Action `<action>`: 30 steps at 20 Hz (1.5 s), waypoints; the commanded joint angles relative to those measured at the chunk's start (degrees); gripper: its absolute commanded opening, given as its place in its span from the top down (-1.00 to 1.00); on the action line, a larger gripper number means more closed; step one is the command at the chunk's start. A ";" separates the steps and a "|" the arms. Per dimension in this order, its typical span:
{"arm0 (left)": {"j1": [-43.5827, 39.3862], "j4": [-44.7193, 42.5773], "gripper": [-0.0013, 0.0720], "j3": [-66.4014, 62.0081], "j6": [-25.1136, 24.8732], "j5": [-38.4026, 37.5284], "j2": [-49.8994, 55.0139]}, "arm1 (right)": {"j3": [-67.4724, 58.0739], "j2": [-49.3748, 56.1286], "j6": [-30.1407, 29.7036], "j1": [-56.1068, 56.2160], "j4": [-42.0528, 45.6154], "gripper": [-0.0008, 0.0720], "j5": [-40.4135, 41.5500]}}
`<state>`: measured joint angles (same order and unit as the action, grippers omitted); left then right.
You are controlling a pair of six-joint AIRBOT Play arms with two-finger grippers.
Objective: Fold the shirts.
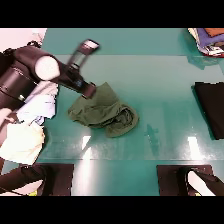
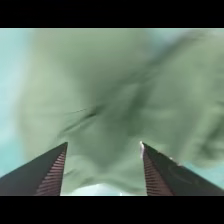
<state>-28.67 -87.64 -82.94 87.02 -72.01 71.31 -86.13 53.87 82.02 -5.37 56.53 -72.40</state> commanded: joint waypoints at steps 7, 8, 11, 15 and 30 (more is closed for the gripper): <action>28.02 21.99 -0.51 19.28 -9.57 10.19 4.72 | -0.04 -0.02 0.00 0.02 0.04 0.94 -0.28; 28.00 22.03 -0.51 19.32 -10.80 10.67 6.84 | -0.04 -0.02 0.00 0.02 0.04 0.93 -0.28; 28.00 24.13 -0.51 19.30 -11.28 14.10 12.26 | 0.61 -0.04 0.00 0.02 0.00 0.94 -0.33; 27.21 30.99 -0.51 19.30 -16.02 14.69 16.26 | 4.13 -0.02 0.00 0.02 -0.02 0.94 -0.52; 25.83 29.59 0.90 1.49 -15.87 7.69 16.90 | 39.21 3.67 0.02 10.14 -0.20 -0.08 2.19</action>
<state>-2.83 -57.93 -77.76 71.20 -62.08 88.25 -55.92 55.31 82.02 -0.05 56.69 -71.81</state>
